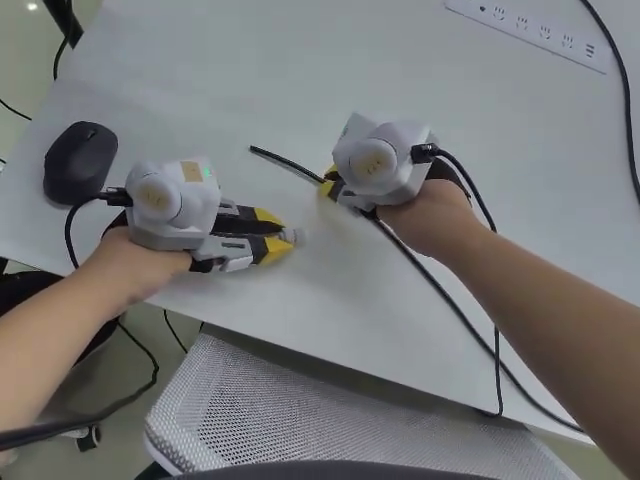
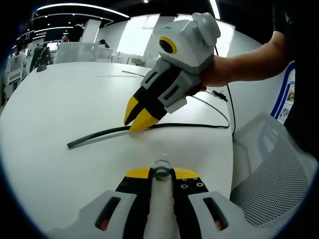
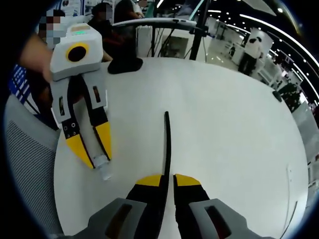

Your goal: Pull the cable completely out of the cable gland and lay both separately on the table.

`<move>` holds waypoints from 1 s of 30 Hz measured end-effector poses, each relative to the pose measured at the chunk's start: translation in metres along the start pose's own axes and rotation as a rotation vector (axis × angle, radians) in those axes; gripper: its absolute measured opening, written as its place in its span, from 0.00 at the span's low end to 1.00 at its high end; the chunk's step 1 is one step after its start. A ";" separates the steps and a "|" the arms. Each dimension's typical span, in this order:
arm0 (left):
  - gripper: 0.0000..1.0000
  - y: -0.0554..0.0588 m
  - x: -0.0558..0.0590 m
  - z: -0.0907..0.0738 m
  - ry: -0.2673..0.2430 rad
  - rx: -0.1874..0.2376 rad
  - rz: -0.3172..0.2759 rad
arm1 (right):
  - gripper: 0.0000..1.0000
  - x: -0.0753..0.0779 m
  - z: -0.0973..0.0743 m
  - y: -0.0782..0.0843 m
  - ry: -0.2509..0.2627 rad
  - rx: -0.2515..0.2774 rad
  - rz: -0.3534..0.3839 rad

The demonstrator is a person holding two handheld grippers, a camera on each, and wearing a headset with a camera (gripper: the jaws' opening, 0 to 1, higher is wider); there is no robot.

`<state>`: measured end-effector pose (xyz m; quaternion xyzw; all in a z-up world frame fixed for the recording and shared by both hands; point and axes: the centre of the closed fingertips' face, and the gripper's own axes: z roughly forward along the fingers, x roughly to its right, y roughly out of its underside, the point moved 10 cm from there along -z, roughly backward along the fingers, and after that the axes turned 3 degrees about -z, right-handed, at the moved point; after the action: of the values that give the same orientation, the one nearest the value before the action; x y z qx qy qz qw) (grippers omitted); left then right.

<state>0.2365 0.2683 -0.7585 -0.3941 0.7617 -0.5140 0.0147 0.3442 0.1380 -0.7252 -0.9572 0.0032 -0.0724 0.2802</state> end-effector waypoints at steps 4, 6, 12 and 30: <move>0.18 0.000 0.001 -0.001 -0.006 -0.001 -0.008 | 0.08 -0.001 -0.006 -0.002 0.005 0.007 0.011; 0.20 0.000 0.001 -0.001 -0.017 -0.004 -0.015 | 0.11 -0.002 -0.010 -0.002 0.006 0.009 0.025; 0.22 0.000 0.002 -0.004 -0.034 0.002 -0.019 | 0.18 -0.006 -0.023 -0.003 0.018 0.028 0.042; 0.35 -0.012 0.037 -0.026 -0.074 0.089 -0.105 | 0.35 -0.029 -0.111 0.029 0.055 0.157 0.191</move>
<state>0.2071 0.2632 -0.7224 -0.4513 0.7152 -0.5327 0.0334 0.3011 0.0553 -0.6525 -0.9253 0.0964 -0.0716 0.3597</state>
